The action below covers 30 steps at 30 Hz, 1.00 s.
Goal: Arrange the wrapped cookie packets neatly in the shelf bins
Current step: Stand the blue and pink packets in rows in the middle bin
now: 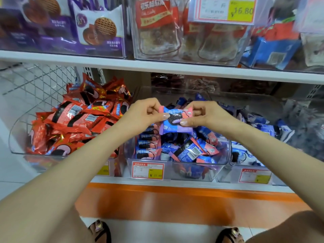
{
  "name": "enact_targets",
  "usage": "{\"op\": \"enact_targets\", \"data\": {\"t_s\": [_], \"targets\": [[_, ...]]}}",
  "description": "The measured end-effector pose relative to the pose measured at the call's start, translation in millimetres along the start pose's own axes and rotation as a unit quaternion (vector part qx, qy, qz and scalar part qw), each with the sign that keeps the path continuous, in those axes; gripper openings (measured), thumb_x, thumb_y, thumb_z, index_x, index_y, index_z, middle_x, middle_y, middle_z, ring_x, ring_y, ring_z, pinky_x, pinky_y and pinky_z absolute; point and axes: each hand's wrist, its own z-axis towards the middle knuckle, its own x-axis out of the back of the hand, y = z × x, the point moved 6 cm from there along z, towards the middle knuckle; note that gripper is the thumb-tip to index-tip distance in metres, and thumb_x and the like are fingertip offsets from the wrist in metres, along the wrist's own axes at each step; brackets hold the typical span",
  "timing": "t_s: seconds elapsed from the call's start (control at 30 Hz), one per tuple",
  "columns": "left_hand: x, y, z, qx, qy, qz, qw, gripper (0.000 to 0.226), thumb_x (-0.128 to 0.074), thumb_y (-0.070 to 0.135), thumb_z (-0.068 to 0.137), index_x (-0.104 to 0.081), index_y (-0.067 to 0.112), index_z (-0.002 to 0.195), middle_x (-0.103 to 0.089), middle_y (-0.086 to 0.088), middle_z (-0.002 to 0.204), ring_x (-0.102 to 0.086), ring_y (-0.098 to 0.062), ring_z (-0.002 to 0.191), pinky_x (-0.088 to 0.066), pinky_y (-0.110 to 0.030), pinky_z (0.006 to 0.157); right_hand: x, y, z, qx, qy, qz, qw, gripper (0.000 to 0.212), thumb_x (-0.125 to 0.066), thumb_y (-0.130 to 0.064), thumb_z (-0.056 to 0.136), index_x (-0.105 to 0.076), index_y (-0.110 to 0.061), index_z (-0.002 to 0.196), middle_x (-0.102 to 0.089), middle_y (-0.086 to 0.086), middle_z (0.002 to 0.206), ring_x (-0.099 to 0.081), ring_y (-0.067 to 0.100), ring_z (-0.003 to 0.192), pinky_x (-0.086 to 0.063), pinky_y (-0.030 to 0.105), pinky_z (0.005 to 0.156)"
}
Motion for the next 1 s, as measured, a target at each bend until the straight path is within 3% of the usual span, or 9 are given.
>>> {"op": "enact_targets", "data": {"t_s": [0.13,0.23,0.33,0.43,0.53,0.63,0.73,0.83,1.0], "targets": [[12,-1,-3,-0.003,0.005,0.003,1.0,0.02,-0.065,0.006,0.084,-0.056,0.012,0.067,-0.062,0.01,0.056,-0.057,0.006,0.054,-0.041,-0.007,0.057,-4,-8,7,0.014,0.03,0.033,0.999,0.024,-0.076,0.0,0.069,-0.059,-0.009,0.082,-0.064,0.003,0.065,-0.059,0.013,0.064,-0.046,0.014,0.062],[24,-2,-7,0.005,0.016,0.037,0.999,0.014,-0.064,0.01,0.085,-0.059,0.007,0.072,-0.065,0.006,0.065,-0.059,0.007,0.057,-0.043,-0.007,0.058,-11,-12,14,0.017,0.035,-0.006,0.999,0.027,-0.079,0.0,0.067,-0.055,-0.011,0.074,-0.059,-0.007,0.05,-0.053,0.003,0.047,-0.04,0.01,0.052],[40,-8,-13,-0.006,0.055,0.149,0.987,0.01,-0.061,0.017,0.089,-0.063,0.015,0.079,-0.066,0.014,0.07,-0.06,0.006,0.063,-0.047,-0.016,0.065,-26,-8,24,0.008,0.013,-0.074,0.997,0.031,-0.081,-0.005,0.068,-0.051,-0.014,0.072,-0.056,0.0,0.059,-0.048,0.005,0.049,-0.041,0.017,0.054],[57,-14,-21,0.002,0.095,0.177,0.98,0.007,-0.058,0.018,0.091,-0.064,0.017,0.086,-0.068,0.01,0.08,-0.063,-0.005,0.075,-0.049,-0.029,0.076,-53,6,30,0.006,-0.052,-0.137,0.989,0.036,-0.084,-0.009,0.066,-0.051,-0.021,0.072,-0.048,-0.007,0.062,-0.042,-0.001,0.046,-0.032,0.019,0.051],[63,-19,-28,-0.004,0.089,0.206,0.975,0.005,-0.06,0.016,0.089,-0.064,0.016,0.088,-0.068,0.002,0.088,-0.062,-0.011,0.081,-0.045,-0.02,0.075,-89,19,31,0.012,-0.133,-0.181,0.974,0.031,-0.081,-0.011,0.071,-0.057,-0.022,0.086,-0.052,-0.005,0.069,-0.053,0.006,0.056,-0.035,0.019,0.054],[64,-20,-32,-0.021,0.067,0.259,0.963,0.006,-0.061,0.014,0.088,-0.067,0.013,0.089,-0.063,0.003,0.088,-0.055,-0.003,0.075,-0.036,-0.004,0.065,-111,25,31,0.065,-0.142,-0.312,0.937,0.025,-0.075,-0.017,0.078,-0.064,-0.013,0.1,-0.054,-0.008,0.073,-0.047,0.006,0.063,-0.035,0.015,0.056],[68,-23,-34,-0.022,0.055,0.263,0.963,0.007,-0.06,0.015,0.089,-0.067,0.014,0.089,-0.062,0.004,0.089,-0.054,0.0,0.077,-0.036,-0.004,0.064,-119,28,33,0.095,-0.148,-0.415,0.893,0.015,-0.066,-0.025,0.085,-0.063,-0.016,0.096,-0.061,-0.004,0.093,-0.044,0.009,0.08,-0.038,0.025,0.07],[70,-23,-36,-0.025,0.05,0.257,0.965,0.007,-0.06,0.017,0.089,-0.067,0.016,0.088,-0.061,0.007,0.087,-0.054,0.001,0.075,-0.035,-0.006,0.062,-116,30,34,0.061,-0.184,-0.442,0.876,0.006,-0.064,-0.027,0.086,-0.063,-0.022,0.089,-0.053,-0.014,0.082,-0.044,0.009,0.08,-0.037,0.025,0.072],[70,-23,-36,-0.027,0.042,0.261,0.964,0.007,-0.059,0.019,0.089,-0.065,0.022,0.087,-0.058,0.01,0.088,-0.054,0.0,0.076,-0.036,-0.009,0.063,-117,32,38,0.075,-0.184,-0.461,0.865,0.013,-0.067,-0.03,0.084,-0.057,-0.022,0.082,-0.051,-0.012,0.076,-0.047,0.013,0.077,-0.04,0.028,0.071]]}}
